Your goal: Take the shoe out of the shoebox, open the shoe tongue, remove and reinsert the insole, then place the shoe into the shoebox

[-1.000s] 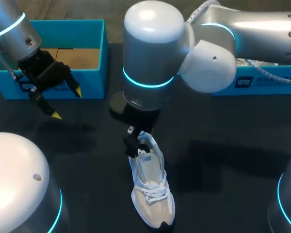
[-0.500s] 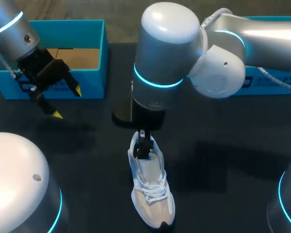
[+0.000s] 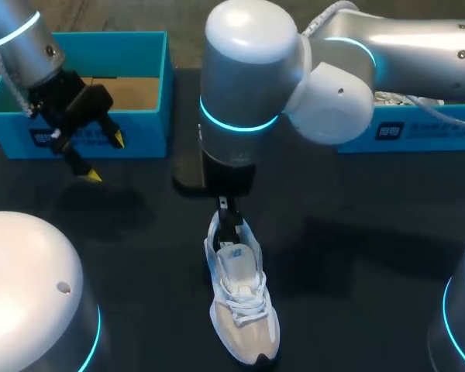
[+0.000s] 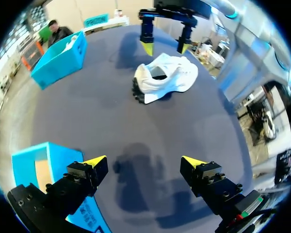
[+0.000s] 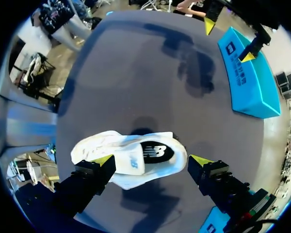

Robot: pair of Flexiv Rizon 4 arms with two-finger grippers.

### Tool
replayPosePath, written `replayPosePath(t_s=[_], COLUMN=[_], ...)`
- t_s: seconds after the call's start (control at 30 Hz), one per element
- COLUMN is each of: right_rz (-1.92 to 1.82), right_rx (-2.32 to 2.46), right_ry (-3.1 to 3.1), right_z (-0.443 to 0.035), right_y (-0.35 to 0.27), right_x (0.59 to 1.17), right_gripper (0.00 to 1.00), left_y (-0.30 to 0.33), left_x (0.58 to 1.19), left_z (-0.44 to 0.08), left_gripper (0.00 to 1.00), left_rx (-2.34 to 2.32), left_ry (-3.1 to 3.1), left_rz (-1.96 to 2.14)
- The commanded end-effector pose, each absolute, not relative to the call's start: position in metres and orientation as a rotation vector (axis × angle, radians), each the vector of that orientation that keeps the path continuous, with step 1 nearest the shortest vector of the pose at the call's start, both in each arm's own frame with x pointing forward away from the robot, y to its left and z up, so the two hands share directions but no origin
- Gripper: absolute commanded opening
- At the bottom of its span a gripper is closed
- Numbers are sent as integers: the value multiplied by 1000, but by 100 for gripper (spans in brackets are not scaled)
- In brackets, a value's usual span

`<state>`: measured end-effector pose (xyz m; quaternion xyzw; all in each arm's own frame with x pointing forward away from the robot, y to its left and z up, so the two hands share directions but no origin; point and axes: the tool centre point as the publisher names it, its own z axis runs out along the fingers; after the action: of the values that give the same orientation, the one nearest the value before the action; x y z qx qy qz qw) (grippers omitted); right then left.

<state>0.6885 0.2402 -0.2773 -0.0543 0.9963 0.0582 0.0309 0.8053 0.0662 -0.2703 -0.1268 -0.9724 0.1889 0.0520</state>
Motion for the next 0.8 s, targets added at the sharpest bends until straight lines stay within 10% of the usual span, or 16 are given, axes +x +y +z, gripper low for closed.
replayPosePath(t_s=[0.03, 0.8], right_rz=[169, 175], right_rx=[-197, -313], right_ry=[3067, 3072], right_z=[-286, -330], right_y=[245, 245], right_x=[698, 752], right_gripper=[100, 100], left_y=[69, 105], left_x=[802, 827], left_z=[-269, -259], left_gripper=[100, 100], left_rx=[-329, 557], left_ry=[-2987, -2918], left_rz=[552, 413])
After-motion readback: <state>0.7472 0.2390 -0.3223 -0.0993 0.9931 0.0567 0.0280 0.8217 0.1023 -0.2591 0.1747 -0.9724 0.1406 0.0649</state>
